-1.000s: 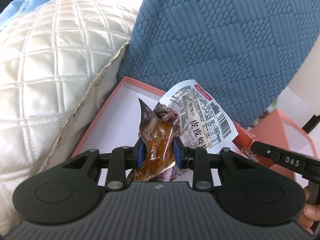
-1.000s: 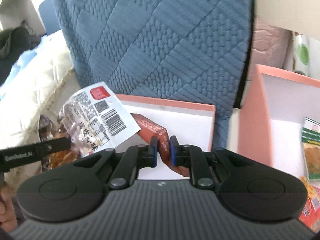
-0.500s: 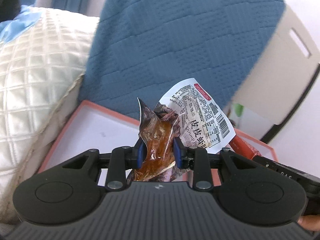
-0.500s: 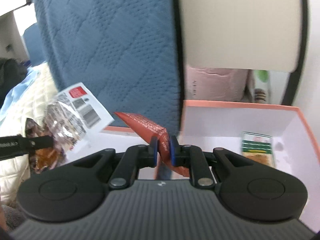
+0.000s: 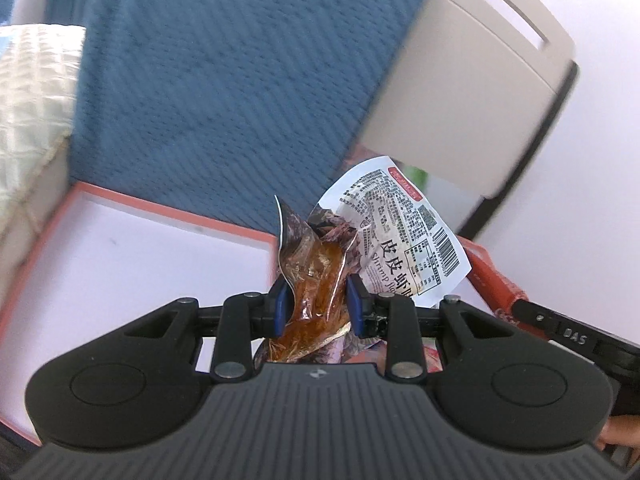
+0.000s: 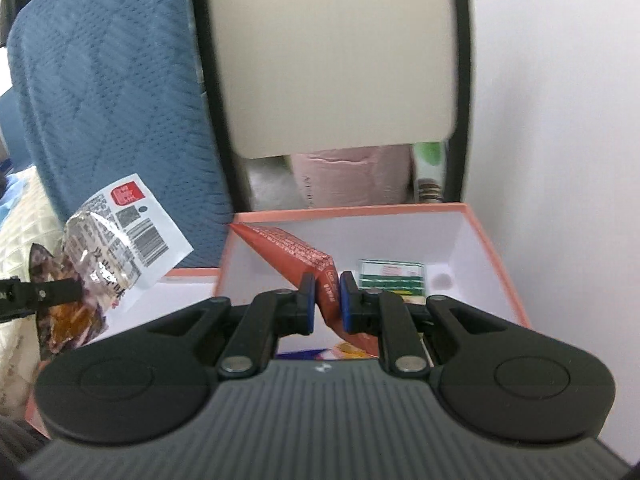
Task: Organize snacks
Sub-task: 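Carry the shrimp packet with the left tool while the right tool carries the sausage over the box, then open both tools to drop the packet and sausage into the box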
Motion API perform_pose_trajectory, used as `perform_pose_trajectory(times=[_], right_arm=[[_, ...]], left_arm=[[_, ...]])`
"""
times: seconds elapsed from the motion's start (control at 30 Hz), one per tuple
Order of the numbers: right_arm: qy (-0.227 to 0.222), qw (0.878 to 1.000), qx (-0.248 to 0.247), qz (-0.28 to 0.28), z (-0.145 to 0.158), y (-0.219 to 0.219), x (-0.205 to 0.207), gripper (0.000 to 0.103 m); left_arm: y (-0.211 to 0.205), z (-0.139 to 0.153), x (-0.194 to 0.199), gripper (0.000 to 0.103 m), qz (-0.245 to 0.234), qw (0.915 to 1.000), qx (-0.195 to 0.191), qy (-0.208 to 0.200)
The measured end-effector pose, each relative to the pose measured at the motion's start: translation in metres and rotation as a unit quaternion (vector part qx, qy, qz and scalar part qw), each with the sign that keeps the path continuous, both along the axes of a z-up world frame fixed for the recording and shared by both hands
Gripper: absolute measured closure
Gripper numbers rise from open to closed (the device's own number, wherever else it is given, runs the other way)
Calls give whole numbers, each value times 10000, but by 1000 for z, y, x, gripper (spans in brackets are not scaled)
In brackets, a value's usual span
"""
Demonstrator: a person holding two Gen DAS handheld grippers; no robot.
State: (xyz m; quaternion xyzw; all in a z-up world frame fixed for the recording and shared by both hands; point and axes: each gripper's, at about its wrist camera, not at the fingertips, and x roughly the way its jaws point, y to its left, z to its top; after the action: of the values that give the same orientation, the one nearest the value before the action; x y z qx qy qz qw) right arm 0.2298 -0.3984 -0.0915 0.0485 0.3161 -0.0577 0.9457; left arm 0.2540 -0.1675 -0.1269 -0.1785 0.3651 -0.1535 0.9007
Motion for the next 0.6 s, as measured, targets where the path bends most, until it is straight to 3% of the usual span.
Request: perform_pose_trajectory(times=[0.2,0.53,0.6], right_arm=[[128,9992,149,-336,-19,-34,-23,87],[497,9958,331,-692,-57,-62,-44,90],[515,9954,381,-713,-58,-65,-44,90]], left_arm=[[-48,-8,-10,69,-468,9988,76,95],[-87,-19,-16,68,-906,9955,114,255],[-89,-19,-14,51,-999,9945,117,302]])
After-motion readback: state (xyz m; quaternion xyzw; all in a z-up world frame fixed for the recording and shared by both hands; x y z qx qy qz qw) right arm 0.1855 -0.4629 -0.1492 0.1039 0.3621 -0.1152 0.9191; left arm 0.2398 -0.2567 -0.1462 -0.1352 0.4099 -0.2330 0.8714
